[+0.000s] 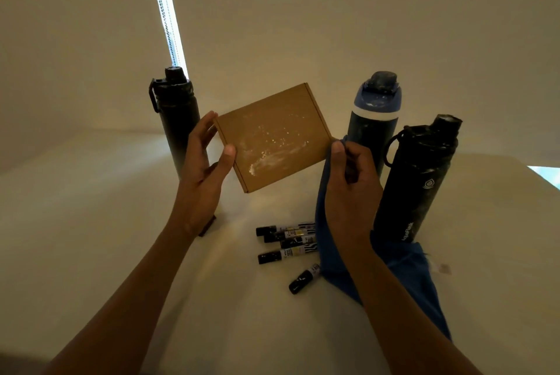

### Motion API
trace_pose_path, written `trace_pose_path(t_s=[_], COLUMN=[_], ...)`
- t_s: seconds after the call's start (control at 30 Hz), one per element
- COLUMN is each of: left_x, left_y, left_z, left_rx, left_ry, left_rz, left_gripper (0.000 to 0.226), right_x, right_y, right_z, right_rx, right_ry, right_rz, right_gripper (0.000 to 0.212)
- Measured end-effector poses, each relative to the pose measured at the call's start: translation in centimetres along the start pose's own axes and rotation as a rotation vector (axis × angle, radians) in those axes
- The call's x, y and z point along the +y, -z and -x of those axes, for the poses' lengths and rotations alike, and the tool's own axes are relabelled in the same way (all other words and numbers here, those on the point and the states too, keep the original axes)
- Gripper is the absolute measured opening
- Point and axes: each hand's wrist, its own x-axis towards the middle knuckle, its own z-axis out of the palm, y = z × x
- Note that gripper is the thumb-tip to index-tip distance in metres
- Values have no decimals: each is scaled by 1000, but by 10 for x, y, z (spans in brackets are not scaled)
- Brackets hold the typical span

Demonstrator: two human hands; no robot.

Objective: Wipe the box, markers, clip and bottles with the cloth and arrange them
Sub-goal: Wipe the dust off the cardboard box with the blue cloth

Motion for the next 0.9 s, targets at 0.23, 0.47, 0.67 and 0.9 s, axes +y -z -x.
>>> trace_pose_path(t_s=[0.23, 0.47, 0.67, 0.9], left_x=[6, 4, -6, -12], left_y=[2, -10, -20, -14], left_z=[-9, -17, -18, -25], left_rx=[-27, 26, 54, 116], left_ry=[165, 321, 396, 332], left_rz=[94, 300, 372, 412], left_gripper=[56, 50, 65, 61], right_x=[-3, -2, -3, -1], right_y=[2, 3, 0, -8], right_z=[-1, -1, 5, 15], right_rx=[10, -1, -25, -97], right_ry=[-22, -1, 100, 214], right_rz=[-57, -47, 41, 291], right_gripper=[24, 23, 25, 36])
